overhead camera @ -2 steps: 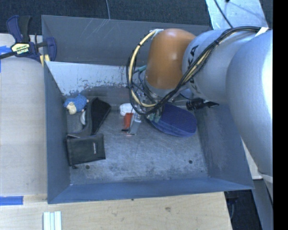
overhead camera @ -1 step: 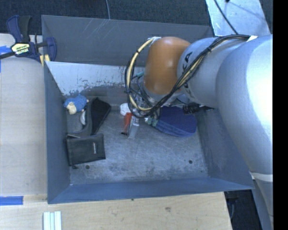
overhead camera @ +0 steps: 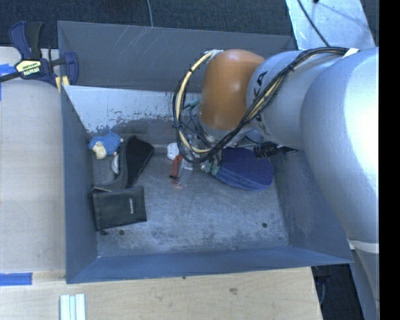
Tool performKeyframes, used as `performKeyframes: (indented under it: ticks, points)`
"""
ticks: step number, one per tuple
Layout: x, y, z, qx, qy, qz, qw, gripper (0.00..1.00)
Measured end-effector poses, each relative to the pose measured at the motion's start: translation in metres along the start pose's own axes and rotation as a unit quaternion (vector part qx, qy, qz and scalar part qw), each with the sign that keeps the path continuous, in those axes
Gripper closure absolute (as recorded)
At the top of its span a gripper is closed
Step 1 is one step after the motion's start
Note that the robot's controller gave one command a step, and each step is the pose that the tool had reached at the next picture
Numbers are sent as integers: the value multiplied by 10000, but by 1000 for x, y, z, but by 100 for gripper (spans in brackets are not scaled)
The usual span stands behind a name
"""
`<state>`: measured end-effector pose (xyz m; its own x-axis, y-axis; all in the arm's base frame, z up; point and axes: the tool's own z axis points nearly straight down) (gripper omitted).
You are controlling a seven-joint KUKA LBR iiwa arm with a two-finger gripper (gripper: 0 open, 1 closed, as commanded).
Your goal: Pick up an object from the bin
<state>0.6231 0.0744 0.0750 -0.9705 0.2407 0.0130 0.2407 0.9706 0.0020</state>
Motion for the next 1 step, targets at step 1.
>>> performKeyframes:
  ticks: [1]
  points:
    - [44,6,-107,-8,-106,-100,9999,100]
